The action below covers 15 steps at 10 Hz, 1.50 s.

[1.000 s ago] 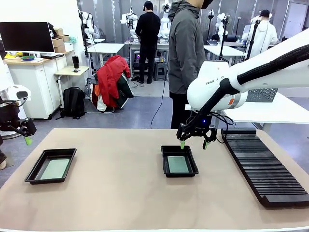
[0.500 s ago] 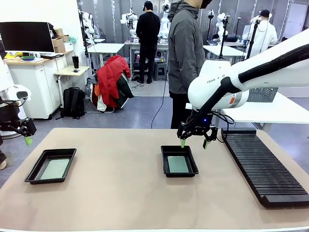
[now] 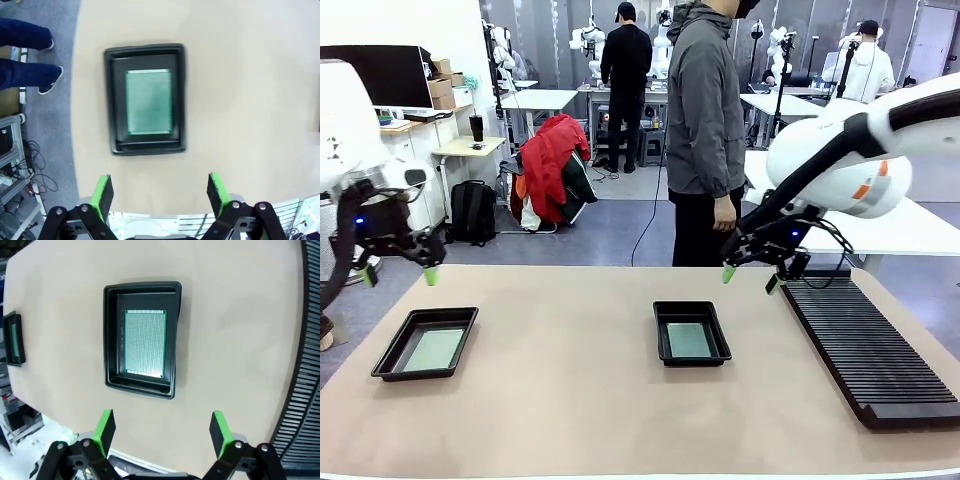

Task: Inspect and transfer BCBs to ESD trays.
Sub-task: Pick up the ESD tray and place it on the left side of the table.

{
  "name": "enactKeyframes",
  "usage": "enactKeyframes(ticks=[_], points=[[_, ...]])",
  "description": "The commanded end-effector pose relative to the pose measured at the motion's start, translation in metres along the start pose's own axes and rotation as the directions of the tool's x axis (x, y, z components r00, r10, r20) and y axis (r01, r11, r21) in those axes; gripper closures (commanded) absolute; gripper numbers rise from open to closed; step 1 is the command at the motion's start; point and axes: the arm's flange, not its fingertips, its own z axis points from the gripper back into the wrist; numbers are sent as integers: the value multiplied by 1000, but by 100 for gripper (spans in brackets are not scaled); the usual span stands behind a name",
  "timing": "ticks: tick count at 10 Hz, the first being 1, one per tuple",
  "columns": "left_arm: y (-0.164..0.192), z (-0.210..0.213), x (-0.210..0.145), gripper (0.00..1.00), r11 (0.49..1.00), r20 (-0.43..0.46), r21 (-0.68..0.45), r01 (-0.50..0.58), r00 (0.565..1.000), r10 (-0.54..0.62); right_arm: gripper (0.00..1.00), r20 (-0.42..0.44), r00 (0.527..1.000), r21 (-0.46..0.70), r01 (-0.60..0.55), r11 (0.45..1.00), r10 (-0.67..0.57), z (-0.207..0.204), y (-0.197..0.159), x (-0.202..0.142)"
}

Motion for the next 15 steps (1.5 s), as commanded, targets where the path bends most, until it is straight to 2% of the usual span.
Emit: enactKeyframes(ticks=[1,5,10,12,13,15], points=[[-41,13,-3,0,999,-8,-45,-2,1000,2,0,23,999,91,-27,996,25,3,-25,-12],[-132,29,3,0,999,16,-41,8,1000,-8,0,29,998,158,-51,986,47,12,-67,-15],[-235,3,14,0,999,6,-46,9,1000,-9,0,44,995,294,-98,951,89,21,-115,-24],[-273,-9,14,0,998,12,-54,14,1000,-14,0,40,994,305,-113,946,106,20,-134,-27],[-291,-15,15,0,999,13,-49,23,1000,-23,0,39,996,260,-91,961,83,23,-116,-21],[-328,-33,22,0,998,-1,-36,52,999,-52,0,39,996,260,-91,961,83,23,-116,-21]])
